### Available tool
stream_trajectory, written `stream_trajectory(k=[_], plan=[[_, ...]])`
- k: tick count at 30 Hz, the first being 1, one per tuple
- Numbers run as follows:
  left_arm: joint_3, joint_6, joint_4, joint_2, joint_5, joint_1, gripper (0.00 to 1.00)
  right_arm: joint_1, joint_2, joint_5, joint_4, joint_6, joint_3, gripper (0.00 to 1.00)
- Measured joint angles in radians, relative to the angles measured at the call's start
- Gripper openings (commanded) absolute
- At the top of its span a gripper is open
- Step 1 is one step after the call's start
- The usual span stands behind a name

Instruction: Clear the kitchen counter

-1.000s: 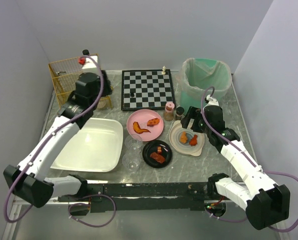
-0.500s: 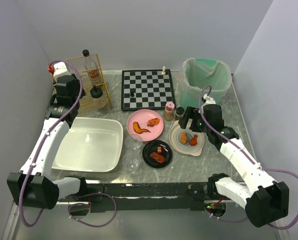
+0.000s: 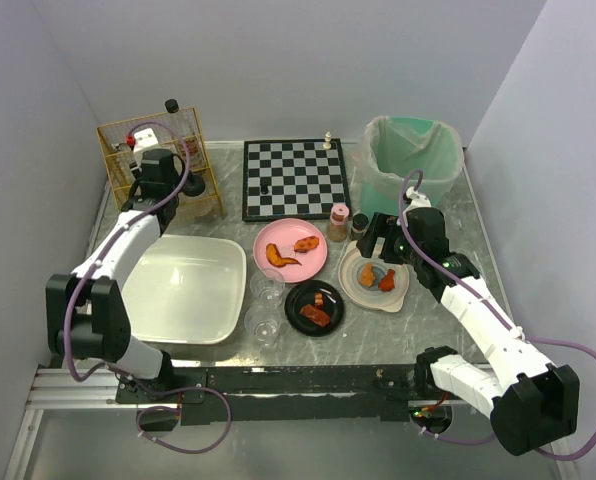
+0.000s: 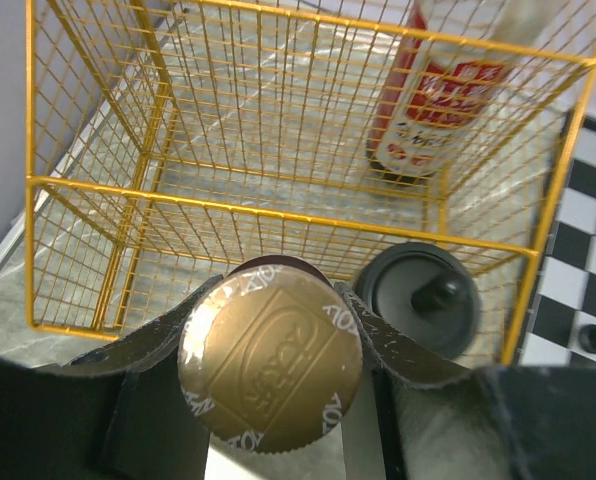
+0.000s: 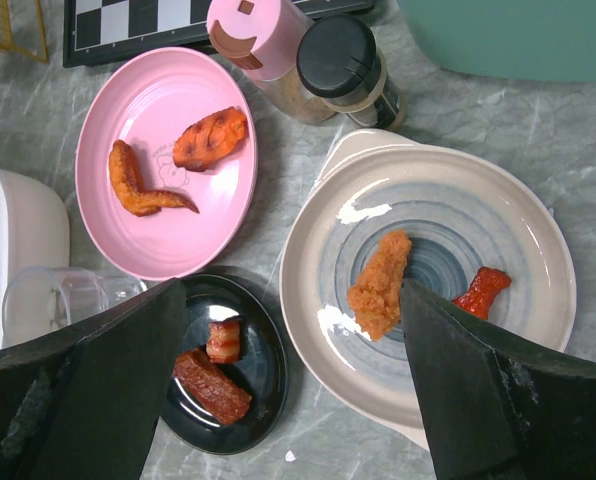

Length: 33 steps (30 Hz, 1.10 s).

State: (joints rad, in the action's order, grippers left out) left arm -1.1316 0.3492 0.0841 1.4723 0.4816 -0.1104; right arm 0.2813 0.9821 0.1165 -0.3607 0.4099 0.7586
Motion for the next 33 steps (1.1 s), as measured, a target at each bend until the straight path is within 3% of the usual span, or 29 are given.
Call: stream_trajectory(k=[15,26,33], plan=[[0.0,-0.019,-0.089,0.16,0.006,0.005,0.01,0.0,0.002,0.0,-0.002,-0.004,0.001,0.93],[0.0,-0.012,-0.108,0.209,-0.087,0.056,0.01,0.0,0.005,0.001,-0.007,-0.006,0.001,0.93],[0.0,-0.014,-0.116,0.252,-0.131,0.071,0.21,0.0,0.012,0.0,-0.008,-0.007,0.003,0.93]])
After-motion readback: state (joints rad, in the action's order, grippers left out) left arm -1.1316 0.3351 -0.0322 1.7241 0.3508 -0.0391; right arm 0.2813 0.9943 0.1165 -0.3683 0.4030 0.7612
